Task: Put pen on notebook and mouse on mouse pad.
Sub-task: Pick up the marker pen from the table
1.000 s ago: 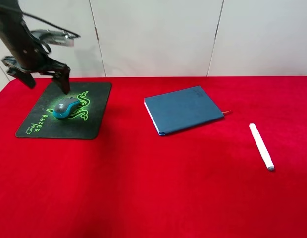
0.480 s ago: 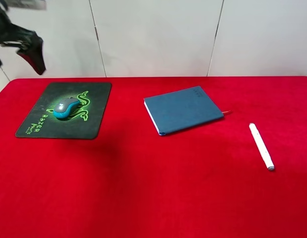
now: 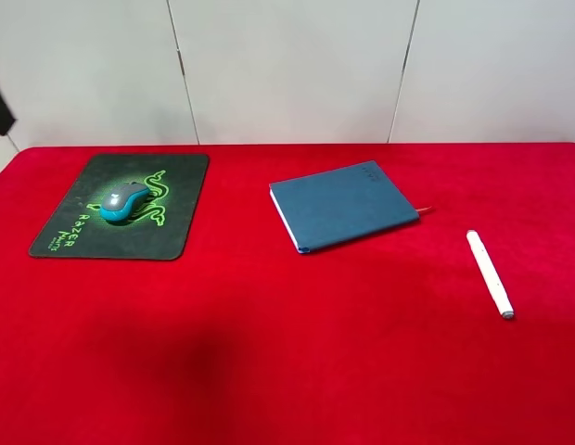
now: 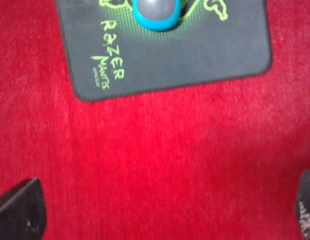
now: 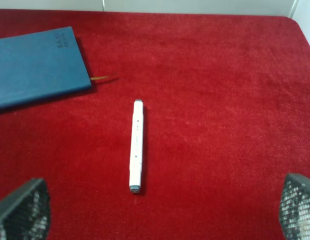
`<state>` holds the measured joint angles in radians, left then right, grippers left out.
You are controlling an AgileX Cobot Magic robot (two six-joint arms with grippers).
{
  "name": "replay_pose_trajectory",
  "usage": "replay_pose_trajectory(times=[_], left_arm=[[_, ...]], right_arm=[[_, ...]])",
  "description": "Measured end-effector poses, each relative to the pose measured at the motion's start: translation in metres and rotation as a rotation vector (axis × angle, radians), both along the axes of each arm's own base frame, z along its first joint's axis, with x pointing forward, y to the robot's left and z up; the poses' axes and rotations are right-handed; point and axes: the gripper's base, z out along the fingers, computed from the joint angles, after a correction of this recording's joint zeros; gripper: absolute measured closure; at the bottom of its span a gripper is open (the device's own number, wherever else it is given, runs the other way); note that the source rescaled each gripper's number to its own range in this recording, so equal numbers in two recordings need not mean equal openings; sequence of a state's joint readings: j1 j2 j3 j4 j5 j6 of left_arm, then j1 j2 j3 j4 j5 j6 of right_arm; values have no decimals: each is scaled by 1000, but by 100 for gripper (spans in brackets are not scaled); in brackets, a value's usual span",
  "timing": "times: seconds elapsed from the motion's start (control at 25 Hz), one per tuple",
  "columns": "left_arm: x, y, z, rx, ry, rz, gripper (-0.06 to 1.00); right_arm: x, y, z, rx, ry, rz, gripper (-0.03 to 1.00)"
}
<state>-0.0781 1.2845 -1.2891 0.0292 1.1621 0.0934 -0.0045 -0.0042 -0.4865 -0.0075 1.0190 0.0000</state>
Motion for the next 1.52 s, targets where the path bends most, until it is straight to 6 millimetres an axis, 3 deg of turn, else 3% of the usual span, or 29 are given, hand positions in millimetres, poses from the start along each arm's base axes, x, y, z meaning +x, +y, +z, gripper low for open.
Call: replay_pose_trajectory(times=[0.4,0.68,0.8,1.08,1.28,1.52], left_arm=[[-101,7,15,-25,-183,4,-5],[-176,8,-1,-88,-330,-10,-5],[-198,6,-16,-135,-362,-24,-5],[-228,7,-63,-156,-386,-31,-5],[-232,8,-95,-162,-456,-24,-5],[-248,9,-100,-166,-570,-32,-5]], right_arm=[[0,0,0,0,0,0,-3],[0,0,0,0,0,0,-3],[0,0,0,0,0,0,-3],[0,0,0,0,0,0,-3],[0,0,0,0,0,0,-3],[0,0,0,0,0,0,-3]])
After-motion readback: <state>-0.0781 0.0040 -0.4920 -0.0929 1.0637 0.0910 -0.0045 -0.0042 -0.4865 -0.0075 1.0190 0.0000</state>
